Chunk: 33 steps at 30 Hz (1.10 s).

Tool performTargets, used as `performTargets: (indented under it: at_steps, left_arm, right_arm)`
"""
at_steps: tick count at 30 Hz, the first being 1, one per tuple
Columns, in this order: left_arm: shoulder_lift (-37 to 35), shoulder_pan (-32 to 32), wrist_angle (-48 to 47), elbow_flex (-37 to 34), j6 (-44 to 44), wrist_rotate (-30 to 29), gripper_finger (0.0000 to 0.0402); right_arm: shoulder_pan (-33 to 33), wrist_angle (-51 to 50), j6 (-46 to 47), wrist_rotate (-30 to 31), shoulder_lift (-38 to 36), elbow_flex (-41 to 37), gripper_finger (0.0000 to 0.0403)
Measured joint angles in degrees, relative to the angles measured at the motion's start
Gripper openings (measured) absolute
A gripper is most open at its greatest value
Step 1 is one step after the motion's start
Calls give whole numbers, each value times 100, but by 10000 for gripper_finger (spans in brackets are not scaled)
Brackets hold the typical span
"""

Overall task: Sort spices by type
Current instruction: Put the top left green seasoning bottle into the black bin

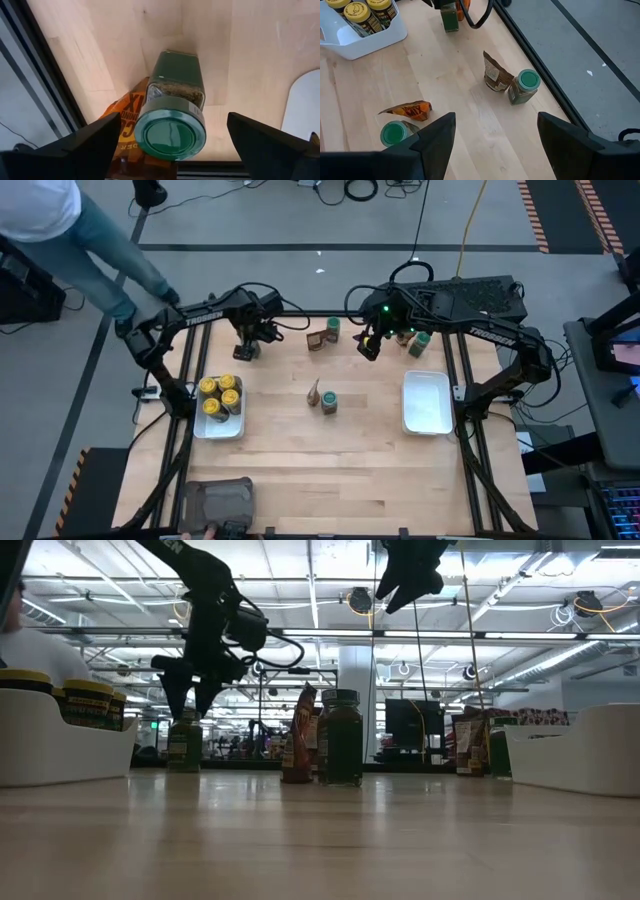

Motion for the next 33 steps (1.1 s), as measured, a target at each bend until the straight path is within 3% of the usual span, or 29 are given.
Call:
performTargets:
  at_steps: [33]
  left_arm:
    - [96,112,-23,7,-216,293,368]
  right_arm:
    - [0,-2,2,-15,0,0,265]
